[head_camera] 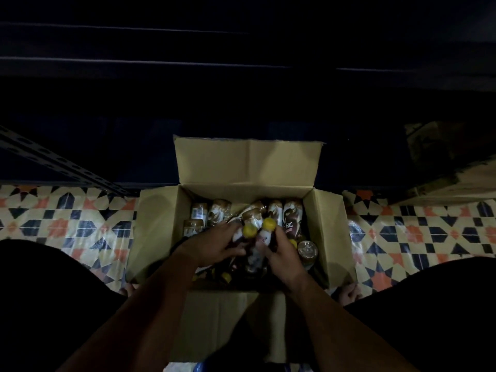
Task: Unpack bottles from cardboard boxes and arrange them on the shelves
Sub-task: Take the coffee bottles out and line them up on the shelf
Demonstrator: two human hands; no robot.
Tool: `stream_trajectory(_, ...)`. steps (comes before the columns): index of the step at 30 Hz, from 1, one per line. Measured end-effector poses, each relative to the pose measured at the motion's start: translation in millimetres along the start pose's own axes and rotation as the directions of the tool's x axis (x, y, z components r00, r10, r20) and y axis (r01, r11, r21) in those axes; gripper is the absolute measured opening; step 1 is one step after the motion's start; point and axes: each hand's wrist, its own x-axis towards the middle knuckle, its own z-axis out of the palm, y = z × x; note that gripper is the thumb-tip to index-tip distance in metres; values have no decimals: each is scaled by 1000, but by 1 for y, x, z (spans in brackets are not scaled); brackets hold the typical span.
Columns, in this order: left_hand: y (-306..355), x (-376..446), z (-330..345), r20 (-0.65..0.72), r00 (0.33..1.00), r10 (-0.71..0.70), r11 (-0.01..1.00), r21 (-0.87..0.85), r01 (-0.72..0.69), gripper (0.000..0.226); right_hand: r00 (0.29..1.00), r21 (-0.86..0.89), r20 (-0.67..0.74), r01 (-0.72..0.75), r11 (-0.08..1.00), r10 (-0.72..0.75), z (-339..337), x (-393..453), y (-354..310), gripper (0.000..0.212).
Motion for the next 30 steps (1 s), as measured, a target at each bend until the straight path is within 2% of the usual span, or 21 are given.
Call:
stream_trajectory(1, 7, -2, -5, -50, 996, -69, 990, -126, 62, 62, 1000, 46, -10, -7, 999, 8, 1, 3, -2, 63)
stream_trajectory(3, 23, -4, -10, -170, 965, -200, 903, -414, 114, 50, 999, 114, -34, -23, 993, 27, 5, 9, -13, 78)
stream_trajectory(5, 37, -3, -13, -234, 919, -316, 783, -612, 113, 45, 998, 166, -65, 20, 986, -9, 10, 12, -29, 76)
stream_trajectory(7, 49, 1, -17, -266, 892, -366, 725, -682, 95, 42, 992, 163, -92, 102, 981, -88, 12, 9, -47, 64)
stream_trajectory(10, 77, -2, -36, -314, 881, -355, 717, -696, 41, 36, 985, 184, -116, 151, 971, -131, 7, -6, -81, 46)
stream_trajectory(16, 166, -49, -115, -378, 874, -305, 756, -654, -19, 39, 954, 124, -139, 284, 951, -267, -18, -79, -189, 33)
stream_trajectory(23, 313, -117, -244, -475, 819, -322, 760, -646, -76, 43, 872, 49, -234, 451, 891, -429, -42, -189, -351, 52)
stream_trajectory(27, 394, -161, -323, -553, 796, -247, 780, -600, -175, 45, 786, 0, -268, 578, 816, -556, -59, -251, -448, 54)
stream_trajectory(30, 444, -186, -374, -620, 762, -187, 812, -534, -236, 44, 679, -76, -289, 687, 723, -675, -67, -286, -513, 47)
